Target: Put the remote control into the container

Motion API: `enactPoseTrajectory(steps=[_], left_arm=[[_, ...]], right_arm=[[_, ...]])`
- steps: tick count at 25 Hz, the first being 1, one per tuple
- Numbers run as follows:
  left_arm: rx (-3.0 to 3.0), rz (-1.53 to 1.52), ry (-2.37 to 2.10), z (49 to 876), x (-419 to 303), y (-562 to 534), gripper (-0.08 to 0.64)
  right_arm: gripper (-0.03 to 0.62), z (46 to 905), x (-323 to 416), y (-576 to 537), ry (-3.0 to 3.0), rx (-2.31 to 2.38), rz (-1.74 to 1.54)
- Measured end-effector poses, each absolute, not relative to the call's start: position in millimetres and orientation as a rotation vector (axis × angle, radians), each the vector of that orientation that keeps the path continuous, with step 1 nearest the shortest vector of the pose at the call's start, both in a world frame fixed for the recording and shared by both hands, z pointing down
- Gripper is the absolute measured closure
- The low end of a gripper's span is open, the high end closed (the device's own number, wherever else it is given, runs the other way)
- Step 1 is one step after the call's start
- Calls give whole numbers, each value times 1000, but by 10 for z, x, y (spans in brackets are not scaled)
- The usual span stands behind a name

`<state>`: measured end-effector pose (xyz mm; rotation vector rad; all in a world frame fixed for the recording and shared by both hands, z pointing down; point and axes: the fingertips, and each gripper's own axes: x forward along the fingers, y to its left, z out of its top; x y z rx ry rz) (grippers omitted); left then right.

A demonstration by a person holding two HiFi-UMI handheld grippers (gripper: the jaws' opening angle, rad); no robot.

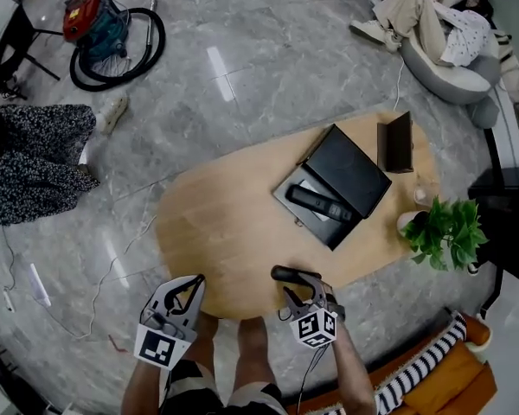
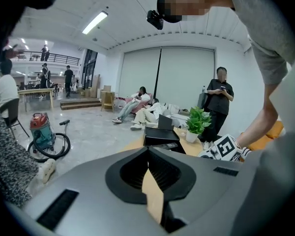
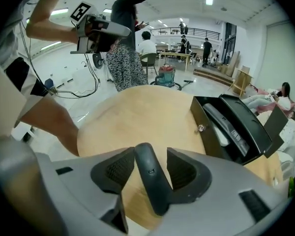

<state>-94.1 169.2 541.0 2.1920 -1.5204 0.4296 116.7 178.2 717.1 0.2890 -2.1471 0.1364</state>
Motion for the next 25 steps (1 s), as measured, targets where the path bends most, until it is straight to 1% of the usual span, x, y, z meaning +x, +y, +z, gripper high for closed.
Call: enactPoseTrajectory(steps=[6,12,25], left_arm=[[2135,428,-1539,5583,-1004,1772,552],[2089,440,-1553,5728,-1065,1805,552],[2073,449,-1550,5816,-1045,1760,552]], right_arm=[[376,7518,1236,1814,-2076,161,84],[371,7769,1287,1831,-2025,75,54],[374,7809,1289,1816,-1997,46,128]])
